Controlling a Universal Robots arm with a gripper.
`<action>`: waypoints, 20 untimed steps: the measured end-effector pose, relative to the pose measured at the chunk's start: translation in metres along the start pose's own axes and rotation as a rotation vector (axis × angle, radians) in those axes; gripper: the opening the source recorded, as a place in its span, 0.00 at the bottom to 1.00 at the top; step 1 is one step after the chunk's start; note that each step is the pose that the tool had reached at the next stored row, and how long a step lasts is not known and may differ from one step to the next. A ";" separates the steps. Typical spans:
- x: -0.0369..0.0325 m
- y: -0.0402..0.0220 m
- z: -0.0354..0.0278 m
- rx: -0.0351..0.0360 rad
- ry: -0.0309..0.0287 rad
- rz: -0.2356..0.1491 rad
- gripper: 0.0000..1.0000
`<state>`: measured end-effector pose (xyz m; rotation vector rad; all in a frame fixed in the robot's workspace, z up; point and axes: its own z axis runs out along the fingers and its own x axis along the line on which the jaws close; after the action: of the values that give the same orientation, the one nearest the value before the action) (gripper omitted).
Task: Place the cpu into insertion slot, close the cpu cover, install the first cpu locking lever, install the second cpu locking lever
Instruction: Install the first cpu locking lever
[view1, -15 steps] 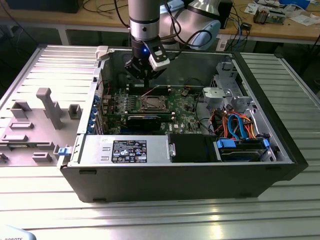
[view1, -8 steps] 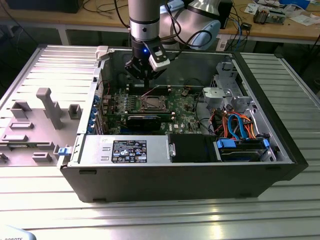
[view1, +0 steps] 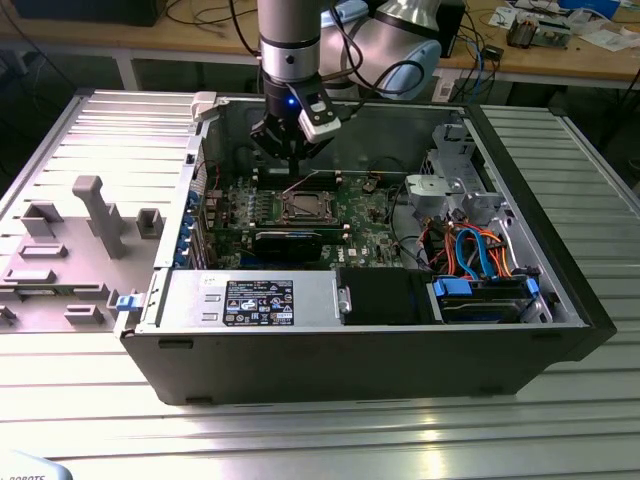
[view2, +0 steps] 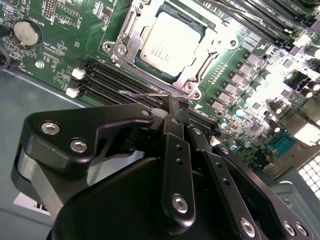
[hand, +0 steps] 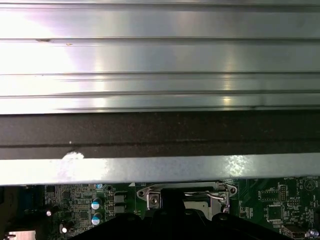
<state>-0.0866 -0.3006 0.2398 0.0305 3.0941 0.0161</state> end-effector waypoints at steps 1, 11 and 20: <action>-0.0008 0.0008 0.0002 0.0001 0.0001 0.000 0.11; -0.0099 0.0068 0.0044 0.0024 0.0000 0.000 0.11; -0.0147 0.0073 0.0060 0.0056 -0.0001 -0.007 0.11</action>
<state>-0.0715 -0.2935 0.2345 0.0199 3.0941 0.0073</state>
